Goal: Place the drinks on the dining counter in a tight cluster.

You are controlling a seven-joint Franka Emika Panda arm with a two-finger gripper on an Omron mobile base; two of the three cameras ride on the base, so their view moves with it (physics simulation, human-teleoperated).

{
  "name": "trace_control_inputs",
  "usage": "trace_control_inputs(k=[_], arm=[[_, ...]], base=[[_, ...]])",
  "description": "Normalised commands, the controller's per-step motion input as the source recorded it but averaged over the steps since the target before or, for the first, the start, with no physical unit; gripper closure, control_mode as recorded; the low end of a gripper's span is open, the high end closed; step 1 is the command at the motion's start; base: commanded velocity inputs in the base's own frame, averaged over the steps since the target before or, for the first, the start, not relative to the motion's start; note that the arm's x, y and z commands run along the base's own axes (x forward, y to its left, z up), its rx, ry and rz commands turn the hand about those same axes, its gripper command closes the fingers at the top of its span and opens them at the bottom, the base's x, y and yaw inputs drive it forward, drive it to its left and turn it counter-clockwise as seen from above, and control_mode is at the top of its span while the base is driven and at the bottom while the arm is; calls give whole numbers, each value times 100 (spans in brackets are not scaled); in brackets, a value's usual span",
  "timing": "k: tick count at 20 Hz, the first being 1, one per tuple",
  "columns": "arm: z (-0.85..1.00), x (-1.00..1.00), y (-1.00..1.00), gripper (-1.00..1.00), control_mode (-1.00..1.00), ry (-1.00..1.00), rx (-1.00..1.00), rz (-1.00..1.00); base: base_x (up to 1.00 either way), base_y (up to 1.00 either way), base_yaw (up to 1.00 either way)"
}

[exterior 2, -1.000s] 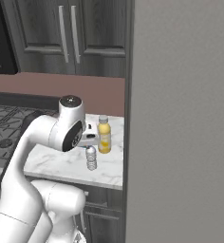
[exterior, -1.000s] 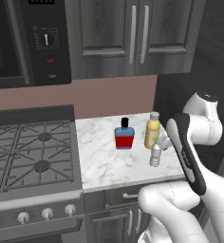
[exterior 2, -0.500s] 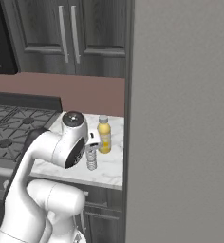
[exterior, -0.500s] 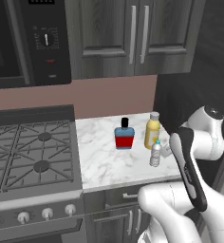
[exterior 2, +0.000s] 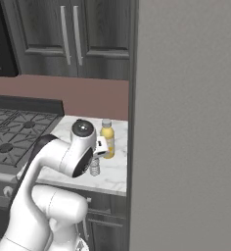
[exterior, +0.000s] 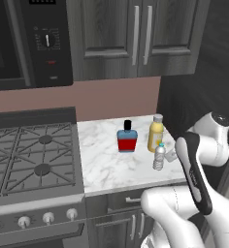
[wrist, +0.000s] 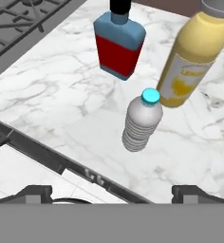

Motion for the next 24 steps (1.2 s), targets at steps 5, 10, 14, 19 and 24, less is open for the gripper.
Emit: trace_control_inputs(k=[5, 10, 14, 19, 24], arm=[[-4, 22, -1, -100, -100, 7, 5, 0], [-9, 26, 1, -100, -100, 10, 3, 0], [-14, 28, 0, -100, -100, 6, 0, 0], [-19, 26, 0, -100, -100, 3, 0, 0], [-22, 27, 0, -100, -100, 6, 0, 0]], base=[[0, 0, 0], [0, 0, 0], [0, 0, 0], [0, 0, 0], [0, 0, 0]])
